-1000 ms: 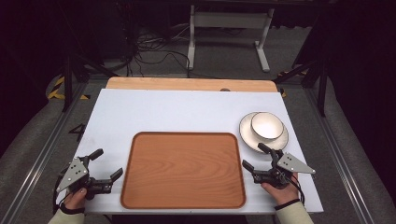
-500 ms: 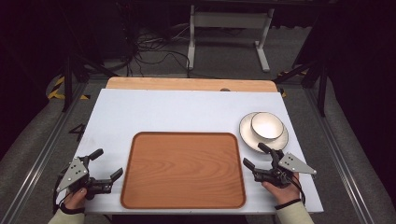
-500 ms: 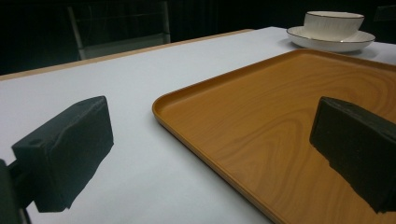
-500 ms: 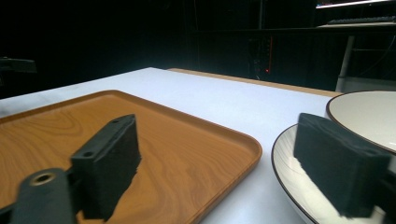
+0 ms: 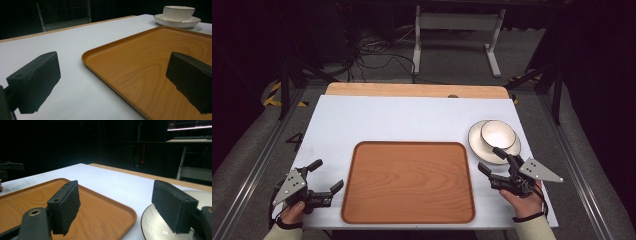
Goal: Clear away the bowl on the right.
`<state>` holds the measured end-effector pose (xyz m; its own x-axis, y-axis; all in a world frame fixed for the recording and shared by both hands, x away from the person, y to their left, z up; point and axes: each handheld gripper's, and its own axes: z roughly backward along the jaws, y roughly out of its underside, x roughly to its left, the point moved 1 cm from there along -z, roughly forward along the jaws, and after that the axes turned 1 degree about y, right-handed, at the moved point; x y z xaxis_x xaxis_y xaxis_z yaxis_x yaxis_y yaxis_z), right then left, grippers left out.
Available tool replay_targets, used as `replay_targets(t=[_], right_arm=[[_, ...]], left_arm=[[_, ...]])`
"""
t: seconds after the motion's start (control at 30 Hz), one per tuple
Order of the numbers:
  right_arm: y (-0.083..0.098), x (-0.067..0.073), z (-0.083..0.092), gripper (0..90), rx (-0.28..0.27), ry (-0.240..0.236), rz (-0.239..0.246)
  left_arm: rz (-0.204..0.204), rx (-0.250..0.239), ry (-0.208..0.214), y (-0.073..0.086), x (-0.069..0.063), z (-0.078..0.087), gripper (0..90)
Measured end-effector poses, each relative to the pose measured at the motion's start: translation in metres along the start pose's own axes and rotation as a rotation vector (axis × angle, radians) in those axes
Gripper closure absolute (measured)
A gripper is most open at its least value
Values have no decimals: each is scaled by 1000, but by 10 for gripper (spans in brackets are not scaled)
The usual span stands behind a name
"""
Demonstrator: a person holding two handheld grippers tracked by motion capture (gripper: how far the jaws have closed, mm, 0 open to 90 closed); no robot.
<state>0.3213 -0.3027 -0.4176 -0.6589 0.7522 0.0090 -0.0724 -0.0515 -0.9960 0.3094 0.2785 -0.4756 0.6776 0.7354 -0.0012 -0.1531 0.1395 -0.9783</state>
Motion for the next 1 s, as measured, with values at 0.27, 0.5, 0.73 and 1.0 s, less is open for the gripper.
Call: replay_targets(t=[0.27,0.5,0.73,1.0], right_arm=[[-16,0,0,240,12,9,27],[-23,-6,-3,242,-4,-8,21],[-27,-9,-1,242,-13,-6,23],[-35,-21,-4,242,1,6,10]], left_arm=[[0,0,-1,0,0,0,3],[1,2,-2,0,0,0,3],[2,2,-2,0,0,0,3],[2,2,-1,0,0,0,3]])
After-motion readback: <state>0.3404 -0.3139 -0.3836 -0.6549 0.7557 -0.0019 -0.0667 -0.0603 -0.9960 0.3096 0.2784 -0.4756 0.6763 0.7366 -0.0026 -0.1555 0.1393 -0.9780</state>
